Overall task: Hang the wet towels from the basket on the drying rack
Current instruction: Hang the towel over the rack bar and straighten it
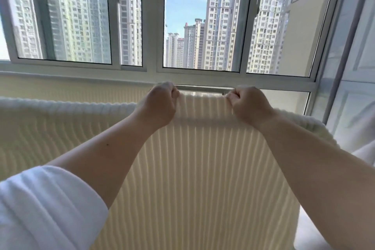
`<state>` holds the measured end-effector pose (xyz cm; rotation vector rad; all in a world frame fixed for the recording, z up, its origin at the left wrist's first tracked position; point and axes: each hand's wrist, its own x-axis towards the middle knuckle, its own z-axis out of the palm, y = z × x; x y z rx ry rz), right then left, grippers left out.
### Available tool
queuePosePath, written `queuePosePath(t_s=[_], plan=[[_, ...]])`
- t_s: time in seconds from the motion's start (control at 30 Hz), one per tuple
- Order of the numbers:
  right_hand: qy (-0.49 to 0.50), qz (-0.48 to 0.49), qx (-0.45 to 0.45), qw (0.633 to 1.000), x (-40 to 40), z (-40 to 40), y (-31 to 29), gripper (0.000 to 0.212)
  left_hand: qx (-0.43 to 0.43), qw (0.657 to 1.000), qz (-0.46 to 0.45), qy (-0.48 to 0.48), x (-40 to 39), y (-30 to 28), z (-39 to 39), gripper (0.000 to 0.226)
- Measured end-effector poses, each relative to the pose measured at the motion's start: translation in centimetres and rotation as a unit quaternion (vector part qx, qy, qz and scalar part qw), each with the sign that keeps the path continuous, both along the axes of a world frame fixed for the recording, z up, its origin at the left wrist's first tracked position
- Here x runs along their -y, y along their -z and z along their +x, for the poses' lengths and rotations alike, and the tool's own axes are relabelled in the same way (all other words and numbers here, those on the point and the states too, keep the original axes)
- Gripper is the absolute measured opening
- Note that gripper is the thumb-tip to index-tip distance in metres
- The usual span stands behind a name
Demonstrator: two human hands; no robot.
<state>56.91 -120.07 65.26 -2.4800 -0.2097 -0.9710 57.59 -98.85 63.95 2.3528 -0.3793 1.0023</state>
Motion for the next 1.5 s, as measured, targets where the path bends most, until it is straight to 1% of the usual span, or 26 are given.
queuePosePath(t_s=[0.07, 0.1, 0.13, 0.17, 0.2, 0.27, 0.3, 0.33, 0.4, 0.5, 0.6, 0.73, 0.83, 0.9, 0.97, 1.1, 1.2, 1.3, 1.4, 1.5], plan=[[-0.023, 0.046, 0.080, 0.996, -1.0, -0.5, -1.5, 0.022, 0.077, 0.994, -0.073, -0.025, -0.5, -1.1, -0.6, 0.022], [-0.042, 0.052, 0.096, 0.993, -1.6, -0.7, -2.1, 0.021, 0.105, 0.989, -0.100, -0.038, -0.9, -1.6, -0.8, 0.022], [-0.060, 0.039, 0.091, 0.993, -2.2, -0.9, -2.5, 0.021, 0.116, 0.985, -0.113, -0.051, -1.4, -1.9, -0.9, 0.022], [-0.073, 0.008, 0.060, 0.995, -2.5, -1.0, -2.4, 0.023, 0.105, 0.987, -0.109, -0.060, -1.7, -1.8, -0.9, 0.021], [-0.080, -0.033, 0.017, 0.996, -2.8, -0.9, -2.1, 0.025, 0.073, 0.991, -0.087, -0.065, -2.1, -1.6, -0.8, 0.020], [-0.080, -0.086, -0.077, 0.990, -2.5, -0.6, -0.5, 0.029, -0.014, 0.998, 0.000, -0.057, -2.2, -0.6, -0.7, 0.018], [-0.079, -0.093, -0.109, 0.987, -2.2, -0.5, 0.3, 0.031, -0.045, 0.997, 0.042, -0.045, -2.1, 0.0, -0.6, 0.018], [-0.081, -0.091, -0.123, 0.985, -1.9, -0.5, 0.8, 0.032, -0.063, 0.995, 0.072, -0.034, -1.9, 0.5, -0.7, 0.019], [-0.096, -0.073, -0.122, 0.985, -1.6, -0.6, 1.2, 0.028, -0.061, 0.992, 0.104, -0.032, -1.5, 1.0, -0.8, 0.025], [-0.132, -0.054, -0.121, 0.982, -1.7, -0.9, 0.8, 0.024, -0.040, 0.991, 0.126, -0.036, -1.0, 0.9, -0.9, 0.031], [-0.138, -0.057, -0.115, 0.982, -2.0, -0.9, 0.9, 0.023, -0.046, 0.991, 0.123, -0.037, -0.7, 0.7, -0.8, 0.027], [-0.152, -0.066, -0.092, 0.982, -3.5, -0.9, 0.9, 0.025, -0.036, 0.986, 0.152, -0.064, 0.2, 0.7, -0.7, 0.026], [-0.170, -0.091, -0.080, 0.978, -5.9, -0.9, 0.8, 0.030, -0.050, 0.984, 0.168, -0.029, -0.7, 1.0, -1.3, 0.031], [-0.185, -0.109, -0.070, 0.974, -8.0, -0.7, 0.7, 0.034, -0.081, 0.977, 0.195, -0.028, -3.0, 1.3, -2.1, 0.040], [-0.198, -0.120, -0.063, 0.971, -10.1, -0.8, 0.8, 0.034, -0.099, 0.972, 0.200, -0.071, -6.0, 1.7, -2.9, 0.048], [-0.223, -0.137, -0.050, 0.964, -15.6, -1.5, 1.3, 0.033, -0.143, 0.957, 0.154, -0.199, -13.7, 2.8, -4.8, 0.056], [-0.235, -0.173, -0.060, 0.955, -19.7, -2.1, 1.5, 0.038, -0.176, 0.943, 0.116, -0.259, -19.2, 3.3, -5.9, 0.058], [-0.230, -0.213, -0.065, 0.947, -23.1, -2.7, 1.5, 0.045, -0.197, 0.935, 0.081, -0.284, -24.3, 3.7, -6.7, 0.059], [-0.222, -0.230, -0.066, 0.945, -26.5, -3.0, 1.4, 0.049, -0.207, 0.930, 0.044, -0.299, -29.3, 3.9, -7.2, 0.058], [-0.219, -0.237, -0.070, 0.944, -30.1, -3.2, 1.3, 0.052, -0.212, 0.925, 0.048, -0.311, -33.6, 4.0, -7.4, 0.060]])
